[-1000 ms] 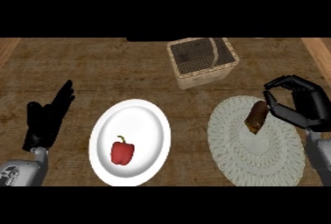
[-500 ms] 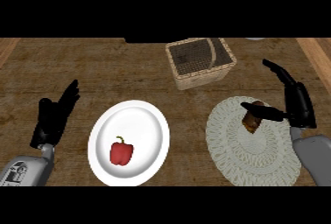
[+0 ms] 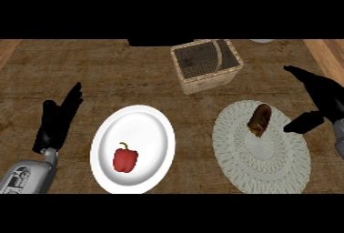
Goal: Pick the sweet potato from the placemat and place it in the basket
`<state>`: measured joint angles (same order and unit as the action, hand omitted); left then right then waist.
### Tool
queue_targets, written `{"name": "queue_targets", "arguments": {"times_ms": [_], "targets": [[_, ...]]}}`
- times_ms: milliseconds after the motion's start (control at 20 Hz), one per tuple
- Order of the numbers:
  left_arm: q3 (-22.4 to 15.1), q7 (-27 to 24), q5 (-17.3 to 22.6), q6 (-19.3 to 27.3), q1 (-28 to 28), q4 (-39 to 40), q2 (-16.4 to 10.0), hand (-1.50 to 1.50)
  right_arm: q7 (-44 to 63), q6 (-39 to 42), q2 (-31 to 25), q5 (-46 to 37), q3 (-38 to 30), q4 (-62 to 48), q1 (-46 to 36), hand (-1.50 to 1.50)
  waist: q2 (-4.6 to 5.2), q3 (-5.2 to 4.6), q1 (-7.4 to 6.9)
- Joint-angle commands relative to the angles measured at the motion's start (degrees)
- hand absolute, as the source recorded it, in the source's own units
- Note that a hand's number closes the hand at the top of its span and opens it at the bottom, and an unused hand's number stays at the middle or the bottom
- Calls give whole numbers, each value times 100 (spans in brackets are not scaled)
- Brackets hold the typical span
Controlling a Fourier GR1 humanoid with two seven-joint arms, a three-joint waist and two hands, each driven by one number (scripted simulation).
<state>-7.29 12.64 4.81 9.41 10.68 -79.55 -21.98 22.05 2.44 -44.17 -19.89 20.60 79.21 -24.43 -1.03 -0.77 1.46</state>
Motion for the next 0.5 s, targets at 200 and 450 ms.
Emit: {"name": "queue_targets", "arguments": {"times_ms": [200, 450], "targets": [[-15, -109, -37, 7, -111, -69, 136, 0, 2798, 2397, -192, 1464, -106, 1620, -621, -150, 37, 58, -61], [10, 187, -87, -96, -86, -356, 137, 0, 4305, 2610, -63, 1954, -552, 2489, -727, -150, 69, 72, -128]]}}
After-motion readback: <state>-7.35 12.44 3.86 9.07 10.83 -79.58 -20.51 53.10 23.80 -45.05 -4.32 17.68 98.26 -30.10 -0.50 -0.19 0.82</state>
